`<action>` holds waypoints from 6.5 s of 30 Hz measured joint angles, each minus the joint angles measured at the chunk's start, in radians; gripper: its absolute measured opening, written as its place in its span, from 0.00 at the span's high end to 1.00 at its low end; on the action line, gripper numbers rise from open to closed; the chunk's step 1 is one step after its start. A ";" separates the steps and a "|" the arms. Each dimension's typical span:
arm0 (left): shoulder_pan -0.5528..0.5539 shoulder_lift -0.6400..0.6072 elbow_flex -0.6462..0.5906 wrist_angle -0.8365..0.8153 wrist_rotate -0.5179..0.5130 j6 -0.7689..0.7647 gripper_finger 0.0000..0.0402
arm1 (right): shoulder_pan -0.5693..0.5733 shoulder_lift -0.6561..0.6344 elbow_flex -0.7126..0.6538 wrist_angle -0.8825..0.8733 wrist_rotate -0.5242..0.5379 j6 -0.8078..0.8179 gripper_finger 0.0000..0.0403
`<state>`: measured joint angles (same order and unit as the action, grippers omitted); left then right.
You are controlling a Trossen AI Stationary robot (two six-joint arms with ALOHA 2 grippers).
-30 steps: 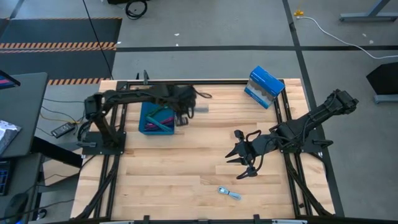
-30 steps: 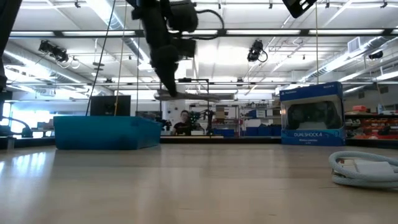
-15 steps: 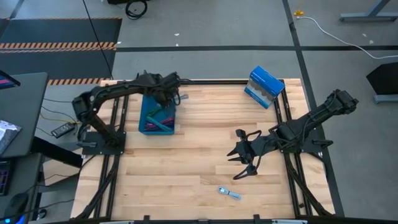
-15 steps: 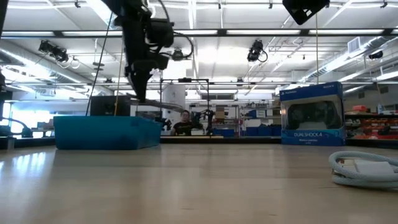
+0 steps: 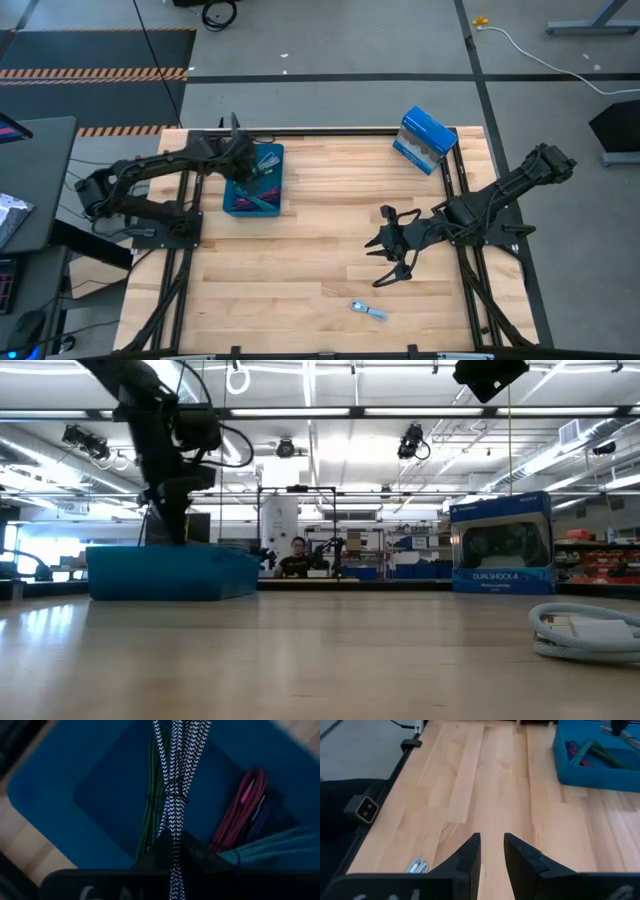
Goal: Pick and place USB-C Cables
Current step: Put the black white charger cable into the blue bin, then put the light blue charger cable into the blue bin
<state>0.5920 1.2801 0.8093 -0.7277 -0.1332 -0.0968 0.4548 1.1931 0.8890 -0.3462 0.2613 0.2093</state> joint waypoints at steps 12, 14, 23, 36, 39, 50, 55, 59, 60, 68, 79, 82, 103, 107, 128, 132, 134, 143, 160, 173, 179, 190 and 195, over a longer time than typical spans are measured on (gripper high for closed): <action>0.000 -0.032 -0.097 0.114 -0.001 -0.086 0.86 | -0.001 0.000 0.000 0.024 0.018 0.009 0.77; 0.000 -0.031 -0.097 0.138 -0.001 -0.103 0.83 | -0.001 0.000 0.000 0.026 0.018 0.009 0.77; -0.001 -0.031 -0.097 0.152 -0.001 -0.102 0.66 | -0.001 0.000 0.000 0.031 0.018 0.050 0.77; -0.049 -0.031 -0.097 0.153 -0.005 -0.096 0.38 | -0.001 0.000 0.000 0.030 0.018 0.054 0.77; -0.065 -0.031 -0.097 0.170 -0.024 -0.076 0.36 | -0.001 0.000 0.000 0.029 0.018 0.054 0.77; -0.143 -0.030 0.007 0.247 -0.049 0.013 0.36 | -0.001 0.000 0.000 -0.006 0.002 0.083 0.77; -0.258 -0.030 0.077 0.292 -0.012 0.041 0.36 | -0.001 0.000 0.000 -0.100 -0.097 0.222 0.77; -0.350 -0.030 0.097 0.390 -0.010 0.042 0.36 | 0.012 0.041 0.000 -0.194 -0.175 0.340 0.77; -0.369 -0.030 0.097 0.418 -0.011 0.042 0.36 | 0.019 0.060 0.000 -0.196 -0.204 0.360 0.77; -0.463 -0.030 0.098 0.441 -0.088 0.016 0.36 | 0.100 0.272 0.016 -0.085 -0.346 0.470 0.77; -0.537 -0.030 0.086 0.420 -0.092 -0.139 0.36 | 0.192 0.488 0.052 0.041 -0.371 0.506 0.65; -0.576 -0.030 0.086 0.418 -0.093 -0.176 0.36 | 0.191 0.511 0.052 0.101 -0.372 0.539 0.56; -0.698 -0.030 0.085 0.415 -0.200 -0.214 0.36 | 0.204 0.567 0.049 0.160 -0.370 0.587 0.47; -0.697 -0.030 0.085 0.415 -0.200 -0.212 0.36 | 0.202 0.505 0.051 0.129 -0.346 0.584 0.47; -0.714 -0.030 0.085 0.414 -0.207 -0.259 0.36 | 0.211 0.628 0.058 0.025 -0.205 0.683 0.51; -0.719 -0.030 0.085 0.413 -0.207 -0.264 0.38 | 0.215 0.627 0.056 0.001 -0.163 0.701 0.63; -0.720 -0.030 0.085 0.415 -0.207 -0.269 0.39 | 0.215 0.628 0.056 -0.008 -0.152 0.701 0.73; -0.745 -0.030 0.085 0.415 -0.207 -0.286 0.45 | 0.162 0.589 0.073 -0.043 -0.120 0.569 0.94; -0.829 -0.030 0.085 0.461 -0.320 -0.165 0.45 | -0.115 0.562 0.389 -0.177 0.143 0.018 0.98; -0.836 -0.017 0.085 0.481 -0.335 -0.153 0.33 | -0.270 0.561 0.417 -0.159 0.135 -0.096 0.98; -0.817 0.036 0.085 0.519 -0.339 -0.101 0.29 | -0.295 0.561 0.417 -0.030 0.082 -0.179 0.98; -0.739 0.063 0.085 0.519 -0.311 -0.106 0.32 | -0.316 0.561 0.418 0.016 0.063 -0.249 0.96; -0.713 0.063 0.085 0.498 -0.282 -0.105 0.55 | -0.349 0.560 0.418 0.022 0.059 -0.271 0.91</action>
<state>-0.1205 1.3430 0.8940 -0.2302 -0.4149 -0.2022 0.1062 1.7531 1.3071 -0.3244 0.3202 -0.0618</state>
